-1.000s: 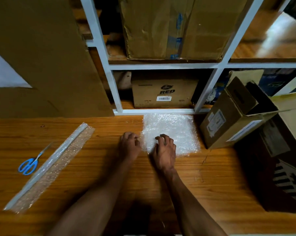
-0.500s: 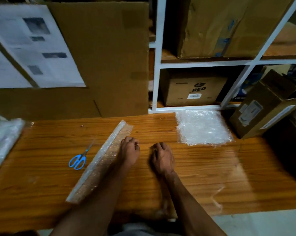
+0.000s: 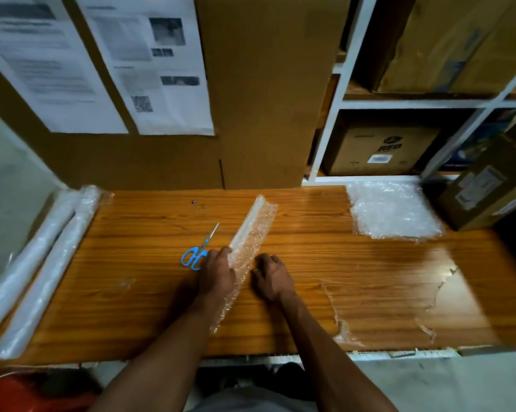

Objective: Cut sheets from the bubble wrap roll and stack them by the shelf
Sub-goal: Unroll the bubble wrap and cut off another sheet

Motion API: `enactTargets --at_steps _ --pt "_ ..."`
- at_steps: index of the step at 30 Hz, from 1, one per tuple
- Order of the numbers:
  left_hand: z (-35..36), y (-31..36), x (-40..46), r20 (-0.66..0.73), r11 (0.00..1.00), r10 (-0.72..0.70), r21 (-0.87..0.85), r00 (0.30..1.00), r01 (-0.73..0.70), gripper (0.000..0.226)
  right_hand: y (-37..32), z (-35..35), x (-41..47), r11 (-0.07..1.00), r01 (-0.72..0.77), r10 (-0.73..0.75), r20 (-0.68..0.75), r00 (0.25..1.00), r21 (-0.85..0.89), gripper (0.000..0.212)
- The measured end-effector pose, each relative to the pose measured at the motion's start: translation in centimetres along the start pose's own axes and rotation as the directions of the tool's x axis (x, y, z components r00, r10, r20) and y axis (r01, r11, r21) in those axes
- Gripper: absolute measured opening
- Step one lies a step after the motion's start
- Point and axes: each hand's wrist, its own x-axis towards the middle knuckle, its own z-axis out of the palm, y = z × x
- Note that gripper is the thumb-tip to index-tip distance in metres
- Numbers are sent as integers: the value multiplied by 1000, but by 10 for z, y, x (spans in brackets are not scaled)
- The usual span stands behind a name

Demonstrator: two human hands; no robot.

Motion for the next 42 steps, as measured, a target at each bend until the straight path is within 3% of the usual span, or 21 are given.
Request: enactTargets --at_steps 3,7,9,12,15,18,21,23,26,28,32,37,39,42 --pt "2 14 -1 95 992 -9 -127 995 21 57 -6 -1 -1 996 -86 85 -70 994 -7 43" --pt "5 31 2 281 945 -92 -277 955 172 48 1 -7 -5 972 -107 100 -43 994 -211 48" --pt "4 32 5 246 963 -116 -208 962 169 41 12 -12 -6 949 -123 121 -26 992 -291 42" --pt "2 28 8 47 979 -168 -114 985 172 36 26 -14 -12 917 -142 139 -36 990 -372 38" --pt "4 30 3 -73 991 -36 -135 997 26 54 34 -15 -18 894 -120 89 -92 992 -431 42" --pt "7 45 -8 -8 973 227 39 974 -226 62 34 -17 -19 905 -9 -12 -47 999 -426 56" --pt "12 50 -11 90 904 334 251 938 -346 44 37 -20 -16 896 69 -50 55 997 -439 65" --pt "11 39 -8 63 912 255 317 965 -262 38 43 -22 -16 899 51 -34 45 998 -435 66" --pt "5 13 -2 -115 940 16 340 993 25 36 53 -25 -18 899 3 5 17 1000 -439 67" --pt "4 3 0 -176 944 -23 319 984 79 34 55 -27 -19 897 -10 7 -9 1000 -443 65" --pt "3 15 -6 -202 968 167 217 965 -122 49 51 -27 -17 901 9 -5 10 1000 -433 72" --pt "6 40 -16 80 872 377 304 923 -383 56 46 -20 -16 897 8 17 52 998 -442 75" --pt "2 35 -9 148 855 322 377 935 -355 55 43 -17 -16 902 -13 31 33 999 -431 74" --pt "-10 23 5 57 904 60 421 997 -78 58 40 -13 -19 903 -49 50 -9 999 -428 67"
